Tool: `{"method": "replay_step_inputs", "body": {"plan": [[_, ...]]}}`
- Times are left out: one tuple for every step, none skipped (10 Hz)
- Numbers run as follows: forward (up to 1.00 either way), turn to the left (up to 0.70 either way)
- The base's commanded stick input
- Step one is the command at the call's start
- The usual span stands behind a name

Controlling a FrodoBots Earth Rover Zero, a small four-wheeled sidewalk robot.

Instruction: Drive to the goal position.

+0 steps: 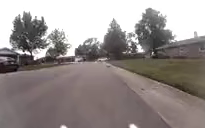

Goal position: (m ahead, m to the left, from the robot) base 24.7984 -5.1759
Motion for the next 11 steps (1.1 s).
{"method": "replay_step_inputs", "body": {"plan": [[1.00, 0.00], [1.00, 0.00], [1.00, 0.00], [1.00, 0.00], [1.00, 0.00], [1.00, 0.00], [1.00, 0.00], [1.00, 0.00], [1.00, 0.00], [1.00, 0.00], [1.00, 0.00]]}}
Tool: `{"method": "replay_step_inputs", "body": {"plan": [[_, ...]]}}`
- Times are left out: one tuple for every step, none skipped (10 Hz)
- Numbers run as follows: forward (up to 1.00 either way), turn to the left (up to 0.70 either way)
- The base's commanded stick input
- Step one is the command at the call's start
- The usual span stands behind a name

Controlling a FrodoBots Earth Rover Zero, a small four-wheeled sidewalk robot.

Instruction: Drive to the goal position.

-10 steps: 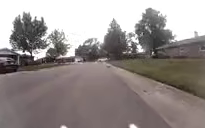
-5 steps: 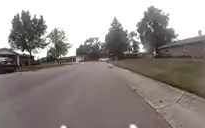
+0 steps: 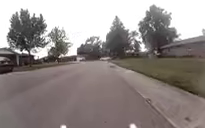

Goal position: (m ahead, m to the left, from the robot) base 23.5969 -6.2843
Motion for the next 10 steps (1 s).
{"method": "replay_step_inputs", "body": {"plan": [[1.00, 0.00], [1.00, 0.00], [1.00, 0.00], [1.00, 0.00], [1.00, 0.00], [1.00, 0.00], [1.00, 0.00], [1.00, 0.00], [1.00, -0.01], [1.00, -0.19]]}}
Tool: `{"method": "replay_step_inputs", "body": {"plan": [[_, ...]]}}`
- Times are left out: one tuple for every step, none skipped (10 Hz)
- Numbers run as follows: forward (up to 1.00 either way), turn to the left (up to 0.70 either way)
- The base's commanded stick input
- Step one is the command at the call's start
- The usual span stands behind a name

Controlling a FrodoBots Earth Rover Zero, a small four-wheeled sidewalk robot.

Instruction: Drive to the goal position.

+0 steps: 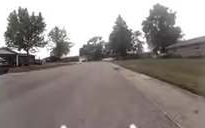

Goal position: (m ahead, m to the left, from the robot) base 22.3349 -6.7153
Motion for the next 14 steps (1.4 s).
{"method": "replay_step_inputs", "body": {"plan": [[1.00, -0.40], [1.00, -0.40], [1.00, -0.39], [1.00, 0.00], [1.00, 0.00], [1.00, 0.00], [1.00, 0.00], [1.00, 0.00], [1.00, 0.00], [1.00, 0.00], [1.00, 0.00], [1.00, 0.00], [1.00, 0.00], [1.00, 0.00]]}}
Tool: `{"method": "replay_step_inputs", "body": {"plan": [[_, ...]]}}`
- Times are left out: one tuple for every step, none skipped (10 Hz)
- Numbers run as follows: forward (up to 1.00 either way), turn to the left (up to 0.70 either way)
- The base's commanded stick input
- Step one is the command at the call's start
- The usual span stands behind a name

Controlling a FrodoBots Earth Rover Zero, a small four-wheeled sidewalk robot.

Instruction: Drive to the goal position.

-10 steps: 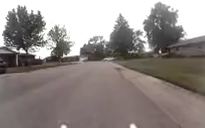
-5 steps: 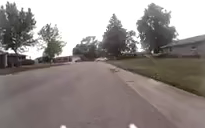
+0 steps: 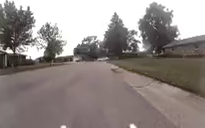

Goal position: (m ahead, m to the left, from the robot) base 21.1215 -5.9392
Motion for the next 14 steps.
{"method": "replay_step_inputs", "body": {"plan": [[1.00, 0.00], [1.00, 0.00], [1.00, 0.00], [1.00, 0.00], [1.00, 0.00], [1.00, 0.00], [1.00, 0.00], [1.00, 0.00], [1.00, 0.00], [1.00, 0.00], [1.00, 0.00], [1.00, 0.00], [1.00, -0.08], [1.00, -0.34]]}}
